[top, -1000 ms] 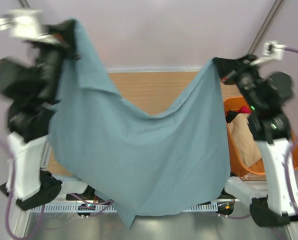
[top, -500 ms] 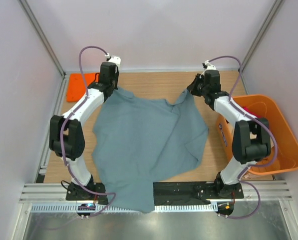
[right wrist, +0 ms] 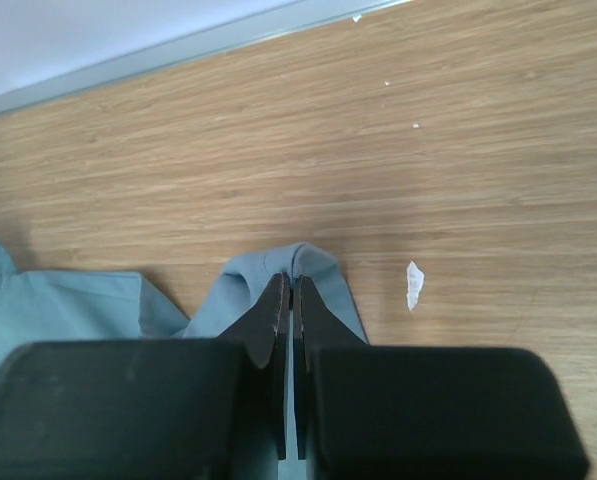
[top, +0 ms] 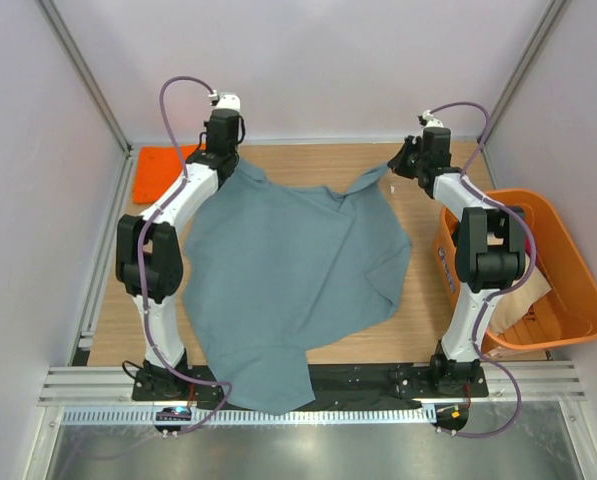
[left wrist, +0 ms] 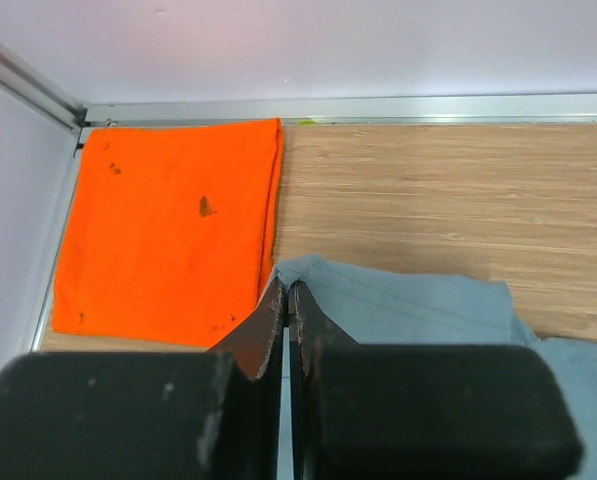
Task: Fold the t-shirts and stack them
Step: Flatten the tshirt out
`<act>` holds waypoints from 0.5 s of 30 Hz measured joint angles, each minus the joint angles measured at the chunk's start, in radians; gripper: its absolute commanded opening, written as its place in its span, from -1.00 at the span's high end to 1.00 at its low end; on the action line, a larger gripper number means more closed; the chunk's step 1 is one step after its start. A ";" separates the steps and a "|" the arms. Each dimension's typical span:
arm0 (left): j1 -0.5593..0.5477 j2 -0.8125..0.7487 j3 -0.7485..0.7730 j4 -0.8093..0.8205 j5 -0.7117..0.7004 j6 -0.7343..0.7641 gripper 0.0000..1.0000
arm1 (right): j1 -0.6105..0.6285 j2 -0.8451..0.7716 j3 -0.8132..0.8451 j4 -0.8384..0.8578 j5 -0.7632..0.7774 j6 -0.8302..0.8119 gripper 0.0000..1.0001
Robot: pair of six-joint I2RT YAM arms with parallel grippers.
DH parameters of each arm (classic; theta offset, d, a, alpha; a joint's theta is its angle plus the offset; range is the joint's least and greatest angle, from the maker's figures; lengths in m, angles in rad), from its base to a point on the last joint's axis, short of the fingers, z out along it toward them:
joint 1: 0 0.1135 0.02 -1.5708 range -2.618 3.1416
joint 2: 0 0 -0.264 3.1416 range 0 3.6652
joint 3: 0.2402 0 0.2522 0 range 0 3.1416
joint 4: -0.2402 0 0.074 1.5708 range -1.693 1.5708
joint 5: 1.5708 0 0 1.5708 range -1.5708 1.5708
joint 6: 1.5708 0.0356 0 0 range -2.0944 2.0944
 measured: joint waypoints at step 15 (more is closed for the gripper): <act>0.016 -0.161 0.001 -0.110 -0.090 -0.037 1.00 | -0.012 0.064 0.260 -0.126 -0.072 0.133 0.97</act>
